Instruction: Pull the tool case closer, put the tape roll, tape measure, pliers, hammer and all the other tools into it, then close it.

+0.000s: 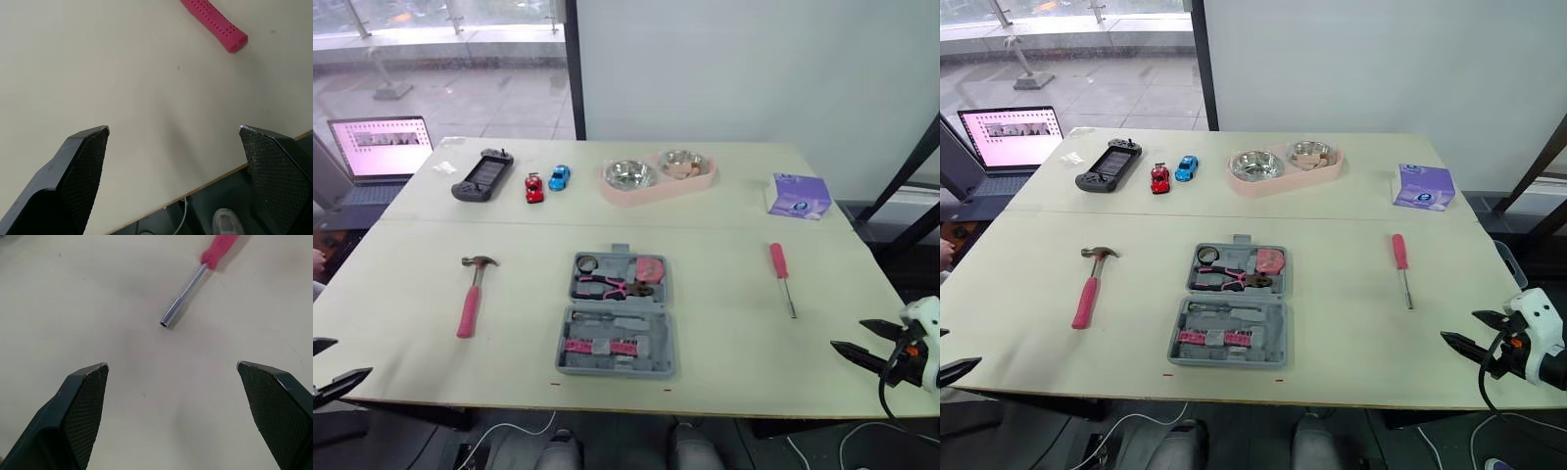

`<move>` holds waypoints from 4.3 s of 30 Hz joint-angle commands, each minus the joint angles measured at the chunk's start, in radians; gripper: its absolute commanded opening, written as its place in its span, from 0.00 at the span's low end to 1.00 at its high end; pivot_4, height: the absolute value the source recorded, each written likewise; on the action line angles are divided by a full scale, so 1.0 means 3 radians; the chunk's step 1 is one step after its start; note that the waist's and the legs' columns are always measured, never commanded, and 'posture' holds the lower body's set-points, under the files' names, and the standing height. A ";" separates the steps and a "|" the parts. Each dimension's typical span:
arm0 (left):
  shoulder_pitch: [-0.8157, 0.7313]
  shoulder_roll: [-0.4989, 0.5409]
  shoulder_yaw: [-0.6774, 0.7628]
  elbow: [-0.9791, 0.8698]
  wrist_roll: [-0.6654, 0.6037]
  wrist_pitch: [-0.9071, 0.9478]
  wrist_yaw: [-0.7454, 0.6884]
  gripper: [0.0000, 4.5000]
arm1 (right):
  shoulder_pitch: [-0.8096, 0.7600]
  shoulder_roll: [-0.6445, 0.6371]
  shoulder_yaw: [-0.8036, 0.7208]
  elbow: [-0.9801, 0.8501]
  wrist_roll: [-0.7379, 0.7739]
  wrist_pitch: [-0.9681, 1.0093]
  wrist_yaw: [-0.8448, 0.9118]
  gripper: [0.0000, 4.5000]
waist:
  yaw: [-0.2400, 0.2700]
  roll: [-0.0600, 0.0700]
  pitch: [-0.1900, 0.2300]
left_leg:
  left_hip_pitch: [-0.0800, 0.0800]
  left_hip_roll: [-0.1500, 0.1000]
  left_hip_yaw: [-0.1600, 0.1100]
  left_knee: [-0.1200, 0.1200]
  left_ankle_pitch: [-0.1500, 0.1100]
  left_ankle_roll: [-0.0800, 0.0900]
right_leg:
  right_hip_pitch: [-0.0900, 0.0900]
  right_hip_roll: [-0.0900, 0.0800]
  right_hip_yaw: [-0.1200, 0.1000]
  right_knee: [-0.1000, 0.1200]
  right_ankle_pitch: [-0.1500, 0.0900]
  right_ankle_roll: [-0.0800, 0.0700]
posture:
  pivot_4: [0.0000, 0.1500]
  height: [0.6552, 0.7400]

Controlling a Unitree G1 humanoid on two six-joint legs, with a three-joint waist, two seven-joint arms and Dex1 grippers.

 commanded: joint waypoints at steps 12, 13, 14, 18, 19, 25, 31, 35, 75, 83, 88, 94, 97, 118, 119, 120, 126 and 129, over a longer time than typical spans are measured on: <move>-0.0003 -0.0834 -0.0055 -0.1048 -0.0416 0.0600 0.0819 0.99 | -0.0040 0.0266 0.0155 -0.1750 0.0527 0.0941 -0.0423 1.00 | 0.0005 0.0005 -0.0001 | 0.0000 0.0002 0.0002 0.0002 0.0000 0.0000 | 0.0001 0.0000 0.0001 -0.0001 0.0000 0.0000 | 1.00 1.00; -0.0043 -0.0987 -0.0080 -0.1242 -0.0507 0.0791 0.1003 0.99 | -0.0127 0.0290 0.0240 -0.1898 0.0583 0.1034 -0.0478 1.00 | 0.0010 -0.0001 -0.0001 | 0.0000 0.0001 0.0002 0.0004 0.0000 0.0000 | 0.0003 -0.0001 0.0001 0.0000 0.0000 0.0000 | 1.00 1.00; -0.0058 -0.1075 -0.0093 -0.1372 -0.0565 0.0926 0.1111 0.99 | -0.0182 0.0305 0.0289 -0.1986 0.0613 0.1098 -0.0516 1.00 | 0.0012 -0.0004 -0.0002 | 0.0000 0.0002 0.0001 0.0007 0.0000 0.0000 | 0.0003 0.0001 0.0001 0.0001 0.0001 -0.0001 | 1.00 1.00; -0.0407 -0.1681 -0.0305 -0.1940 -0.0550 0.1427 0.2158 0.99 | -0.0665 0.0479 0.0748 -0.2231 0.0787 0.1254 -0.0524 1.00 | 0.0034 -0.0015 -0.0003 | 0.0000 0.0001 0.0001 0.0009 0.0001 0.0001 | 0.0010 0.0000 0.0001 0.0000 0.0003 -0.0003 | 1.00 1.00; -0.0464 -0.1768 -0.0335 -0.2029 -0.0540 0.1518 0.2322 0.99 | -0.0740 0.0512 0.0817 -0.2253 0.0800 0.1275 -0.0524 1.00 | 0.0042 -0.0015 -0.0003 | 0.0000 0.0000 0.0001 0.0011 0.0001 0.0001 | 0.0013 0.0001 0.0001 -0.0001 0.0003 -0.0003 | 1.00 1.00; -0.1243 -0.1934 -0.0585 -0.1860 -0.0367 0.1874 0.3110 0.99 | -0.1208 0.0651 0.1302 -0.2086 0.0690 0.1202 -0.0370 1.00 | 0.0125 -0.0018 -0.0003 | 0.0003 -0.0001 -0.0006 0.0008 0.0001 0.0003 | 0.0014 0.0006 0.0001 0.0006 0.0012 -0.0014 | 1.00 1.00; -0.2179 -0.1658 -0.1077 -0.0720 0.0072 0.1845 0.3300 0.99 | -0.1425 0.0699 0.1534 -0.2043 0.0663 0.1216 -0.0281 1.00 | 0.0107 -0.0021 -0.0005 | 0.0004 -0.0002 -0.0012 0.0012 0.0012 0.0007 | 0.0029 0.0007 -0.0005 0.0001 0.0008 -0.0007 | 1.00 1.00; -0.2709 -0.1559 -0.1238 0.0235 0.0194 0.1592 0.3224 0.99 | -0.1373 0.0723 0.1593 -0.2154 0.0659 0.1214 -0.0313 1.00 | 0.0104 -0.0021 -0.0005 | 0.0003 -0.0001 -0.0011 0.0001 0.0011 0.0007 | 0.0024 0.0008 -0.0007 0.0006 0.0012 0.0004 | 1.00 1.00; -0.2891 -0.0983 -0.1959 -0.0238 0.0206 0.1631 0.2022 0.01 | -0.1110 0.0696 0.1515 -0.2385 0.0637 0.1294 -0.0654 1.00 | 0.0095 -0.0040 0.0007 | 0.0001 0.0001 -0.0012 -0.0008 0.0015 -0.0001 | 0.0024 0.0006 -0.0011 0.0008 0.0013 0.0006 | 1.00 1.00; -0.2728 -0.0530 -0.2639 -0.1610 0.0043 0.2083 0.1103 0.01 | -0.0996 0.0637 0.1413 -0.2276 0.0546 0.1205 -0.0662 1.00 | 0.0140 -0.0025 0.0013 | -0.0005 0.0000 -0.0010 0.0000 0.0016 -0.0002 | 0.0019 0.0004 -0.0011 0.0005 0.0002 0.0001 | 1.00 1.00; -0.2985 -0.0572 -0.2968 -0.1752 -0.0091 0.2162 0.0649 0.01 | -0.0988 0.0621 0.1302 -0.2205 0.0509 0.1175 -0.0699 1.00 | 0.0107 -0.0026 0.0017 | -0.0010 0.0000 -0.0010 0.0001 0.0016 -0.0001 | 0.0014 0.0004 -0.0011 0.0006 0.0005 -0.0003 | 1.00 1.00; -0.3386 -0.0846 -0.3688 -0.1550 0.0163 0.1881 0.0189 0.01 | -0.0678 0.0543 0.1110 -0.2278 0.0451 0.1112 -0.0702 1.00 | 0.0128 -0.0025 0.0017 | -0.0010 0.0000 -0.0010 0.0001 0.0016 0.0000 | 0.0016 0.0005 -0.0010 0.0006 0.0006 -0.0004 | 1.00 1.00; -0.3615 -0.1020 -0.3956 -0.1439 0.0296 0.1873 0.0073 0.01 | -0.0557 0.0507 0.1040 -0.2345 0.0434 0.1111 -0.0725 1.00 | 0.0120 -0.0026 0.0018 | -0.0012 -0.0001 -0.0010 0.0005 0.0016 0.0000 | 0.0016 0.0005 -0.0010 0.0005 0.0005 -0.0003 | 1.00 1.00; -0.4243 -0.2007 -0.5034 -0.1039 0.1271 0.2277 0.0220 0.01 | -0.0123 0.0589 0.0966 -0.2557 0.0395 0.0996 -0.0878 1.00 | 0.0116 -0.0025 0.0018 | -0.0012 -0.0001 -0.0010 0.0007 0.0016 0.0002 | 0.0015 0.0005 -0.0009 0.0007 0.0000 0.0006 | 1.00 1.00; -0.4228 -0.2027 -0.5046 -0.1052 0.1269 0.2286 0.0214 0.01 | -0.0098 0.0592 0.0962 -0.2502 0.0378 0.0940 -0.0847 1.00 | 0.0117 -0.0025 0.0018 | -0.0012 -0.0001 -0.0010 0.0007 0.0016 0.0002 | 0.0015 0.0005 -0.0009 0.0007 0.0000 0.0006 | 1.00 1.00; -0.4217 -0.2039 -0.5054 -0.1061 0.1268 0.2291 0.0209 0.01 | -0.0083 0.0595 0.0959 -0.2467 0.0366 0.0900 -0.0827 1.00 | 0.0116 -0.0025 0.0018 | -0.0012 -0.0001 -0.0010 0.0007 0.0016 0.0002 | 0.0015 0.0005 -0.0009 0.0007 0.0000 0.0006 | 1.00 1.00; -0.4156 -0.2135 -0.5029 -0.1042 0.1192 0.2342 0.0143 0.01 | -0.0120 0.0607 0.0992 -0.2486 0.0384 0.0902 -0.0855 1.00 | 0.0115 -0.0023 0.0019 | -0.0012 -0.0001 -0.0010 0.0007 0.0016 0.0002 | 0.0015 0.0005 -0.0009 0.0008 0.0000 0.0006 | 1.00 1.00; -0.4124 -0.2144 -0.5031 -0.0919 0.1224 0.2247 0.0150 0.01 | -0.0142 0.0611 0.1008 -0.2539 0.0399 0.0949 -0.0886 1.00 | 0.0115 -0.0023 0.0019 | -0.0012 -0.0001 -0.0010 0.0007 0.0016 0.0002 | 0.0016 0.0005 -0.0009 0.0007 0.0000 0.0006 | 1.00 1.00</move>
